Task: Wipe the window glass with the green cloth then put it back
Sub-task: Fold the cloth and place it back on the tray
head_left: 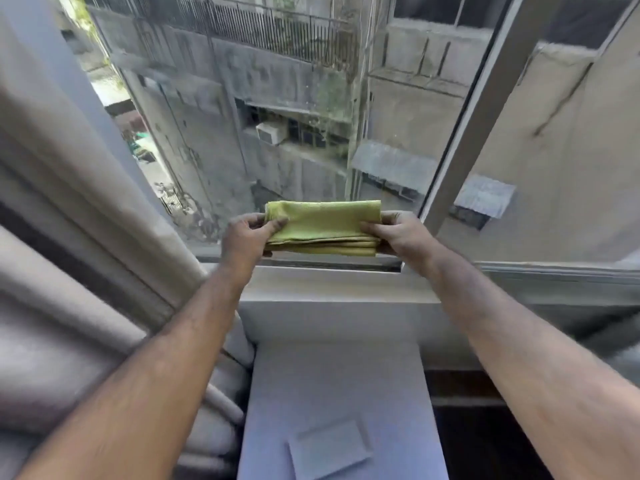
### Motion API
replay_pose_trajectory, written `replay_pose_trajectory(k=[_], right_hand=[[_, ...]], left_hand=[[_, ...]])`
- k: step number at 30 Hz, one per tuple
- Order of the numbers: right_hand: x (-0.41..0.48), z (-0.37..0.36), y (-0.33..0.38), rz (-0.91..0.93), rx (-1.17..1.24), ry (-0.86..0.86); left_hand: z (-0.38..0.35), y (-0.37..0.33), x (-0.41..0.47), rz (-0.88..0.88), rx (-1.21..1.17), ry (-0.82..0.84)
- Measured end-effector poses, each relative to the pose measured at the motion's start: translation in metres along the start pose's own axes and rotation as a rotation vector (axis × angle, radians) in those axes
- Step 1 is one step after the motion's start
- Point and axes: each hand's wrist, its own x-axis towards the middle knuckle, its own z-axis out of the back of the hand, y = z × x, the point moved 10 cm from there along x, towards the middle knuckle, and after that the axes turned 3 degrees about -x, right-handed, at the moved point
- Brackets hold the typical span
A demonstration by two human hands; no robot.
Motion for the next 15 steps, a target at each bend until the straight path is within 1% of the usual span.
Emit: replay_pose_trajectory(k=[3,6,8,10,12,15], right_hand=[[-0.005,-0.012,-0.104,-0.152,-0.055,-0.026],[-0.016,-0.012,-0.196,-0.283,-0.098,-0.121],[-0.023,-0.015,-0.258,-0.347,-0.125,-0.182],[-0.032,-0.022,-0.321,-0.415,-0.122,-0.206],[-0.040,-0.035,-0.385,-0.480,-0.117,-0.184],[-0.058,-0.048,-0.467,-0.568,-0.155,-0.157]], left_hand=[[-0.014,0.109,-0.030,0.163,0.037,0.053],[-0.031,0.206,-0.071,0.331,-0.026,0.128],[-0.043,0.275,-0.101,0.433,-0.022,0.171],[-0.048,0.338,-0.134,0.537,0.041,0.196],[-0.048,0.398,-0.164,0.639,0.120,0.187],[-0.051,0.466,-0.205,0.727,0.251,0.207]])
